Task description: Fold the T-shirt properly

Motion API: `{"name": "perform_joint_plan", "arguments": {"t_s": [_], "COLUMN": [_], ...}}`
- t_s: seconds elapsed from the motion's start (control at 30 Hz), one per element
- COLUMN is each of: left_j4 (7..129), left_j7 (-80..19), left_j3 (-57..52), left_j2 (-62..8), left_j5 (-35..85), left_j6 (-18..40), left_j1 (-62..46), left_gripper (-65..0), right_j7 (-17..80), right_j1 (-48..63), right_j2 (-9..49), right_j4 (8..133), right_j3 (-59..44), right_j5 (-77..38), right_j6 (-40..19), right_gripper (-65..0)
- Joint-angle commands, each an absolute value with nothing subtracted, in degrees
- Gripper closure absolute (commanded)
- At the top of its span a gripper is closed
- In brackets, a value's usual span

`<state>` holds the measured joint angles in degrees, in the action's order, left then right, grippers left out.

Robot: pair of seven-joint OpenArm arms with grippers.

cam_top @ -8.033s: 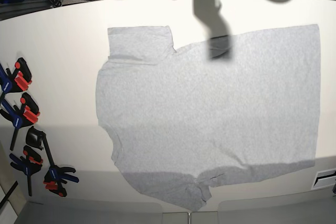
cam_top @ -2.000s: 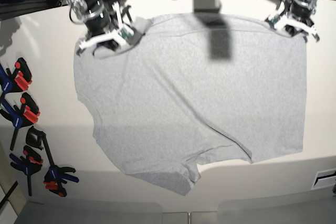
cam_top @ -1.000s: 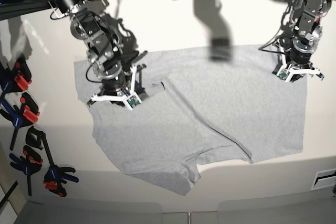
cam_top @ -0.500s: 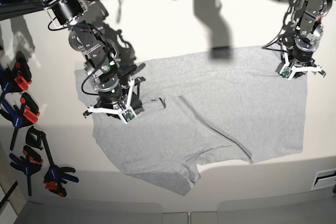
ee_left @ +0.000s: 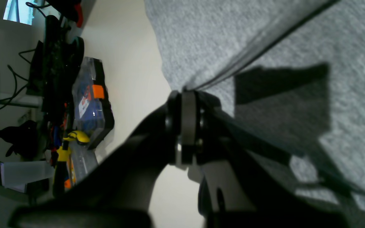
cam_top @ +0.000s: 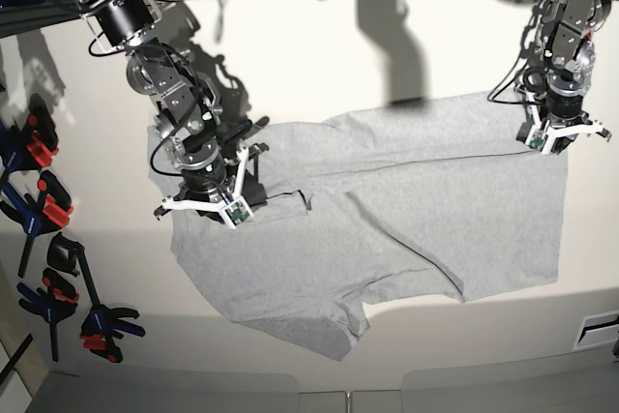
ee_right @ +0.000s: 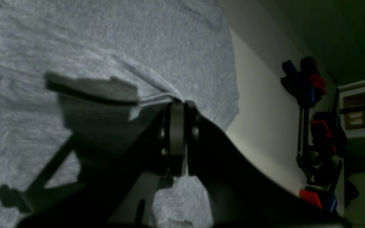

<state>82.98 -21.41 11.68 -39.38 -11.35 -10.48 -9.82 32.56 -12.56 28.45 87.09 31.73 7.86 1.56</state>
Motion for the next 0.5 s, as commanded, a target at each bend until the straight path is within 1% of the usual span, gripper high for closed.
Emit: {"name": "perform_joint_plan", "arguments": {"t_s": [0.0, 0.03, 0.1, 0.13, 0.17, 0.2, 0.47], "left_j4": [83.68, 83.68, 83.68, 83.68, 83.68, 83.68, 83.68], "left_j7": [-20.93, -20.93, -20.93, -20.93, -20.93, -20.93, -21.26], "left_j3": [11.29, 11.29, 11.29, 11.29, 11.29, 11.29, 11.29], "left_j2": [-40.47, -40.47, -40.47, -40.47, -40.47, -40.47, -40.47], "left_j5": [-11.88, -11.88, -11.88, -11.88, -11.88, -11.88, -11.90], "left_j6": [-12.03, -12.03, -12.03, -12.03, -12.03, -12.03, -12.03], "left_j1": [-9.19, -9.19, -9.19, -9.19, -9.19, -9.19, -9.19], "left_gripper": [0.0, 0.0, 0.0, 0.0, 0.0, 0.0, 0.0], "right_j7": [31.07, 30.46, 29.08, 28.69, 28.40, 28.25, 28.29], "right_j1": [-13.98, -13.98, -13.96, -13.96, -13.98, -13.96, -13.96], "right_j2": [28.99, 28.99, 28.93, 28.73, 28.40, 27.97, 22.00], "right_j4": [87.94, 87.94, 87.94, 87.94, 87.94, 87.94, 87.94], "right_j3": [31.14, 31.14, 31.14, 31.14, 31.14, 31.14, 31.14], "right_j5": [8.75, 8.75, 8.75, 8.78, 8.78, 8.78, 8.75], "right_j6": [2.61, 2.61, 2.61, 2.61, 2.63, 2.63, 2.61], "right_gripper": [0.0, -3.5, -15.5, -20.5, -24.4, -26.9, -27.6]}}
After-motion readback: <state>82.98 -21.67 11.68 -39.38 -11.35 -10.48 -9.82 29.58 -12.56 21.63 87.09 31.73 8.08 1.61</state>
